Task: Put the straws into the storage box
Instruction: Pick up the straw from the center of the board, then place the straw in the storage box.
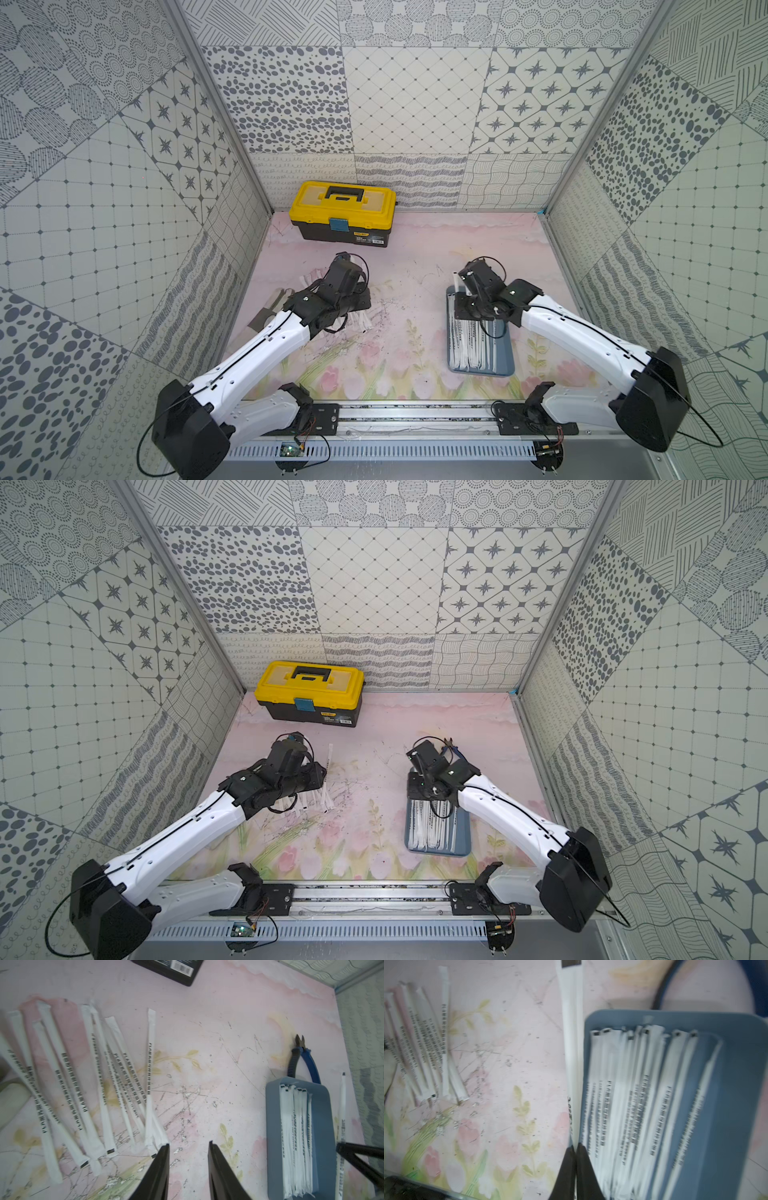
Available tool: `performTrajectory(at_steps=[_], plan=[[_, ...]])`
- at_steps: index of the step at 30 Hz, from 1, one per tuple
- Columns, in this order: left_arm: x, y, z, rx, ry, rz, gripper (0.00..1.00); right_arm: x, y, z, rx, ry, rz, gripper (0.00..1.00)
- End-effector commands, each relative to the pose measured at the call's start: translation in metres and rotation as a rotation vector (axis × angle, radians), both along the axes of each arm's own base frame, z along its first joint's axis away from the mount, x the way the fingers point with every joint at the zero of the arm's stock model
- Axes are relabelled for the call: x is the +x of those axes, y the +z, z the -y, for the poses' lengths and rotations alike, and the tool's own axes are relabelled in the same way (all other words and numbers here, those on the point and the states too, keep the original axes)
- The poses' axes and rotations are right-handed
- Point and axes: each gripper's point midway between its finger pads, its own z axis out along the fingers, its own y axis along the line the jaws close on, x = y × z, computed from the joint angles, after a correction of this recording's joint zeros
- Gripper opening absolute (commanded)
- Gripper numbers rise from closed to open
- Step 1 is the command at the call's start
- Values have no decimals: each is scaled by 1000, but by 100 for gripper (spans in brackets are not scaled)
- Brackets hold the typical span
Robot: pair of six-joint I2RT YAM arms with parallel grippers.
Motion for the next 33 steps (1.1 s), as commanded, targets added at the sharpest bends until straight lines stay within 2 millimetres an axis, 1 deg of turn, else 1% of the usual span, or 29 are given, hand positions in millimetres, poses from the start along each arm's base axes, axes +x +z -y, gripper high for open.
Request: performTrajectory(at_steps=[1,3,5,8,11,15,20,25,29,33], plan=[[0,10,89,-72,-241,76,36,-22,-30,61,-131,-83,-121,7],[-4,1,113,-113,-285,33,36,-20,-40,81,-163,-136,-142,6],[-7,-6,129,-138,-315,8,36,-13,-47,87,-176,-157,-143,6],[-9,-15,138,-143,-332,-16,36,-4,-59,90,-217,-164,-156,6],[-10,-22,138,-128,-336,-29,36,0,-71,95,-265,-168,-172,5],[-11,-30,134,-111,-331,-43,36,7,-81,88,-239,-172,-181,5],[-11,-35,135,-103,-334,-55,36,12,-88,85,-231,-186,-182,6],[-11,-37,133,-90,-334,-55,36,10,-96,90,-258,-204,-196,11],[-11,-35,133,-87,-338,-50,36,6,-106,93,-275,-207,-216,11],[-10,-33,130,-71,-337,-41,36,4,-106,95,-303,-195,-214,11]])
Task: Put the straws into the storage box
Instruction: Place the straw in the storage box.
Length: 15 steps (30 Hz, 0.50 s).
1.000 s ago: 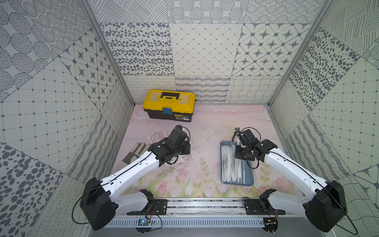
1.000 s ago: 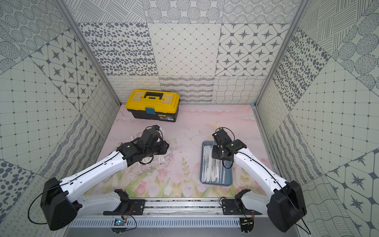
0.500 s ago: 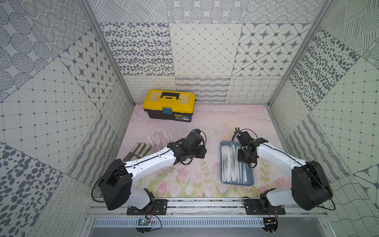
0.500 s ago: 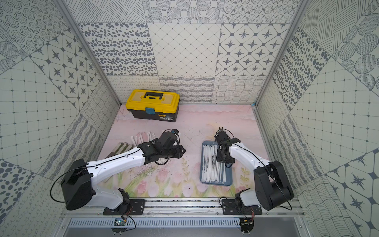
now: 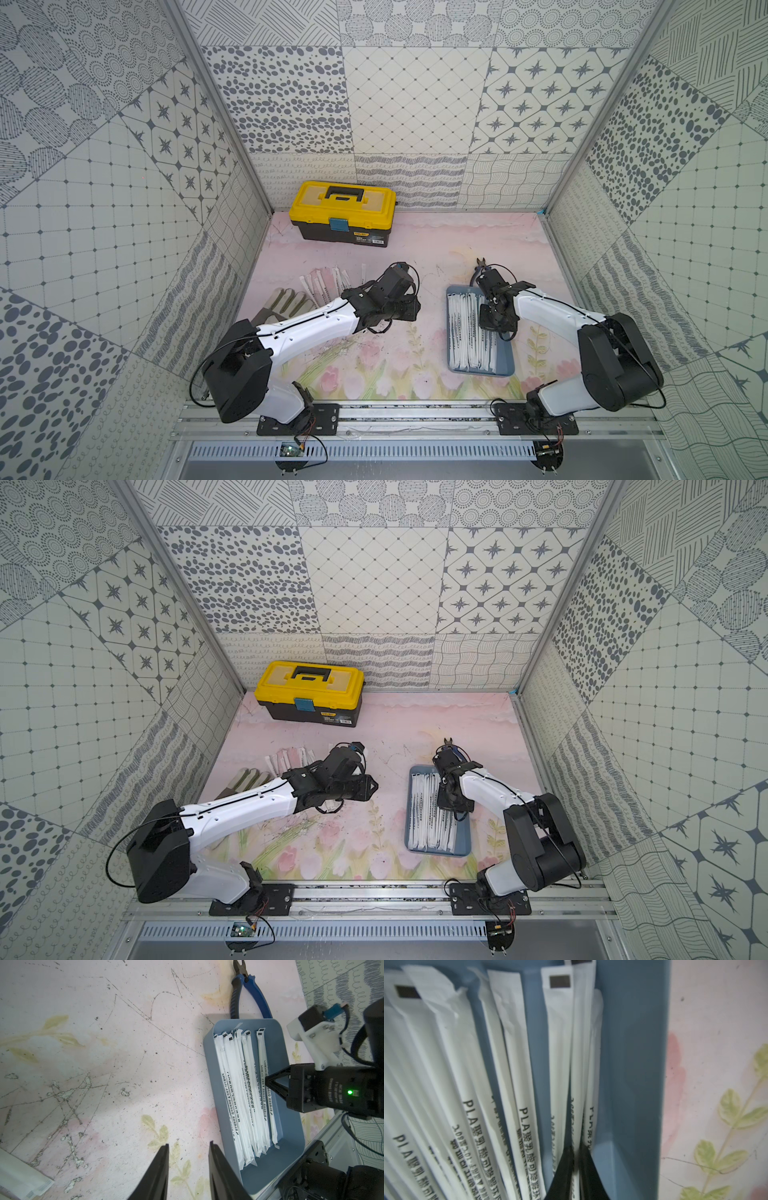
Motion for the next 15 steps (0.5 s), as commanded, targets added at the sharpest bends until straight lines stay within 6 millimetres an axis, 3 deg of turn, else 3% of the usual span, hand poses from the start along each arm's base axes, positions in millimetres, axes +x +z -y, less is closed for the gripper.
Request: performTrajectory(at_steps=[1,8,11,15], plan=[[3,8,2,-2,-17,38,36,3,0,4,-37,2,18,11],[5,12,-4,22,-10,59,36,5,12,-1,-58,36,28,16],[13,16,-23,62,29,72,36,5,31,-11,-70,68,51,23],[26,16,-71,115,134,49,37,1,58,-23,-63,87,92,29]])
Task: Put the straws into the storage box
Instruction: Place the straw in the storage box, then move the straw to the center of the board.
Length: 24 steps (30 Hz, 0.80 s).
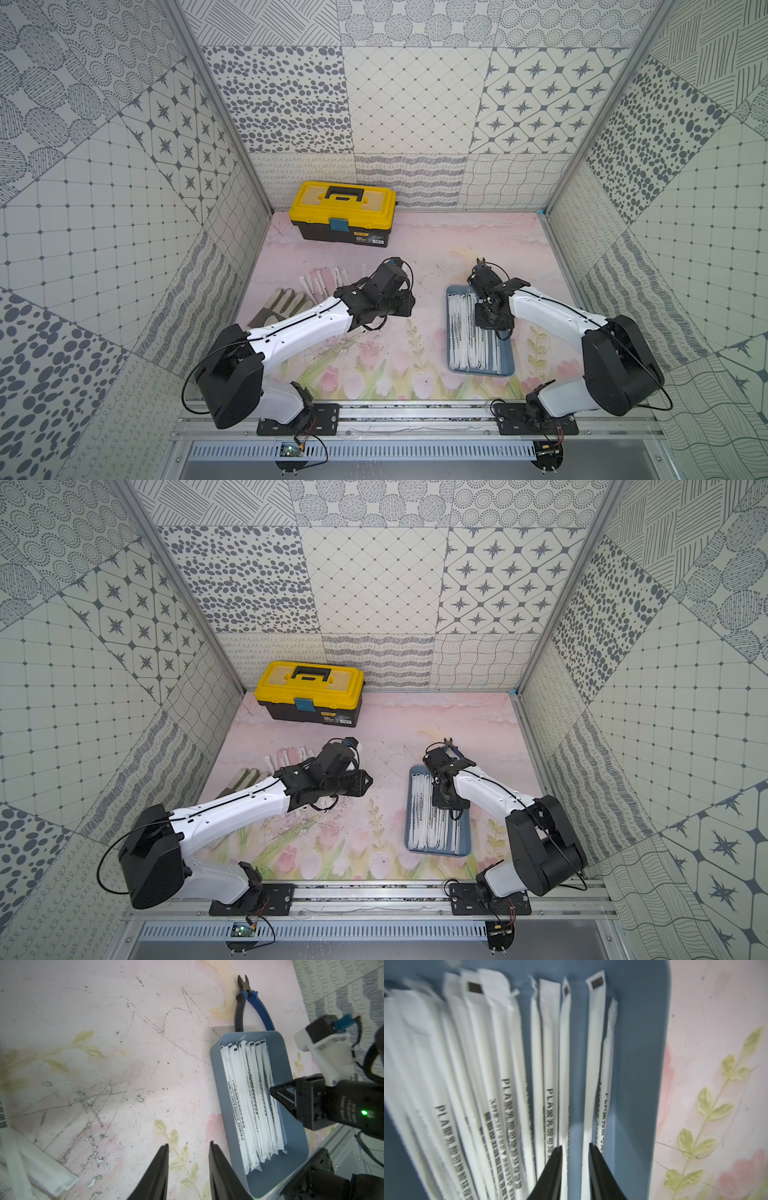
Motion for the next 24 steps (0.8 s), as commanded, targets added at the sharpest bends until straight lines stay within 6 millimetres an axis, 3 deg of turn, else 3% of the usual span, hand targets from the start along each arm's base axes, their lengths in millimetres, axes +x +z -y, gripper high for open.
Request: performTrajectory(at_steps=[1,3,6,10,12,17,20,24], plan=[[12,-3,-56,128,103,-10,37,1,33,-9,8,-3,72,29],[14,-17,-85,221,151,-66,37,2,43,-34,75,16,110,29],[15,-42,-125,378,223,-169,37,2,45,-87,234,40,141,29],[23,-65,-160,493,291,-238,37,3,37,-131,310,78,143,29],[31,-73,-164,506,303,-247,37,3,33,-140,302,103,127,28],[47,-101,-171,534,306,-310,33,2,32,-136,281,118,135,28],[52,-118,-165,523,290,-359,28,0,28,-136,288,115,125,28],[59,-126,-156,492,279,-365,25,-4,21,-139,307,113,111,28]])
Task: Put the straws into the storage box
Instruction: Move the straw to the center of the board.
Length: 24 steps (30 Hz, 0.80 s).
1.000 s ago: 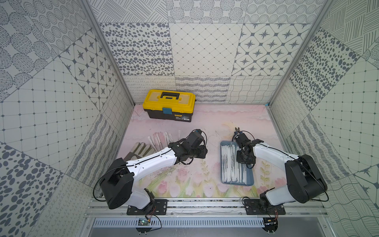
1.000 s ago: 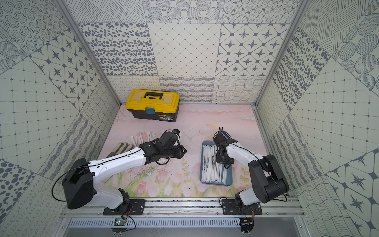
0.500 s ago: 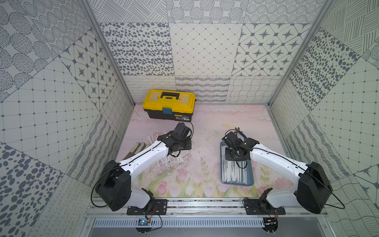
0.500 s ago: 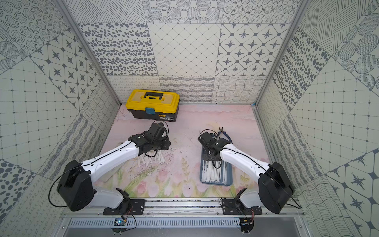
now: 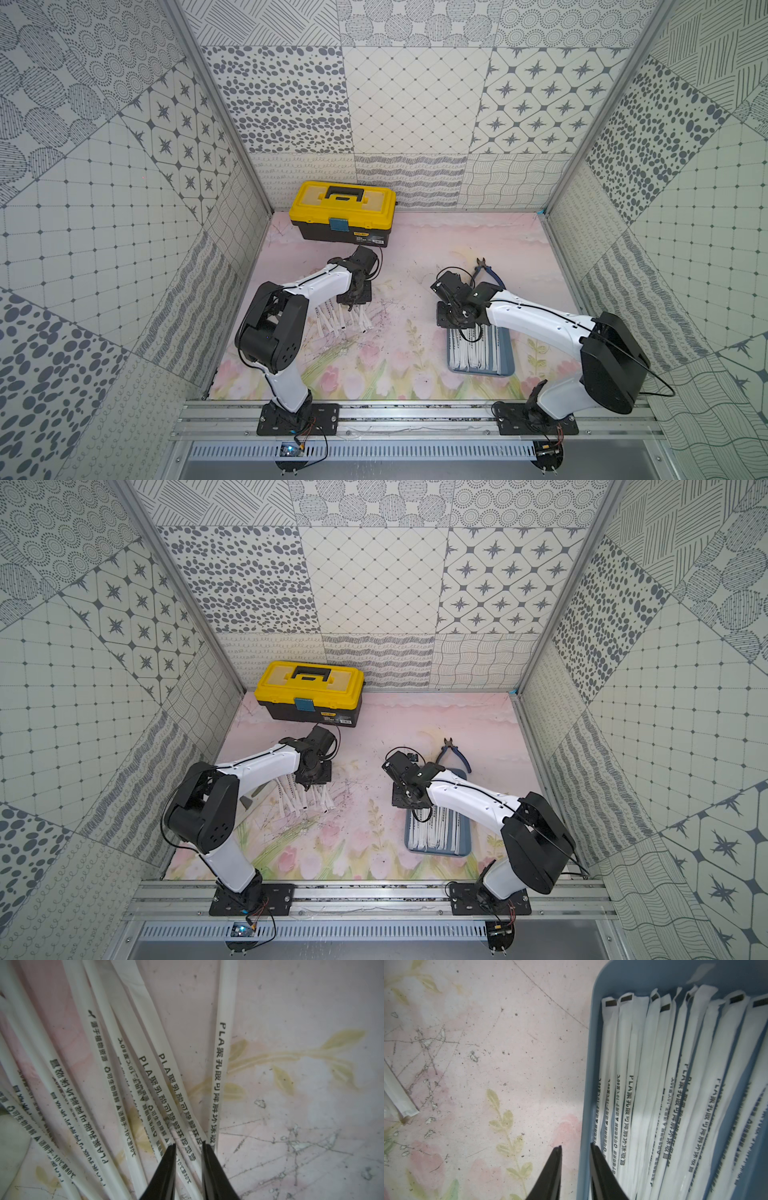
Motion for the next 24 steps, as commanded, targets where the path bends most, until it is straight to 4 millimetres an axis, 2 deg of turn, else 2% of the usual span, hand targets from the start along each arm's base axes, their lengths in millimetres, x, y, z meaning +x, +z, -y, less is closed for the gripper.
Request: performTrajectory(at_steps=[1,8,15,21,24], plan=[[5,-9,1,8,-28,-36,25,-1,-2,-7,37,-4,3,28],[18,-4,3,13,-33,-6,29,0,-7,-9,26,17,-3,27],[29,-6,15,-27,-44,-4,30,-1,-13,-11,28,23,-17,27],[33,-18,27,-81,-53,-23,30,0,-15,-12,27,28,-17,27],[33,-8,26,-88,-34,-4,30,0,-16,-13,28,30,-20,27]])
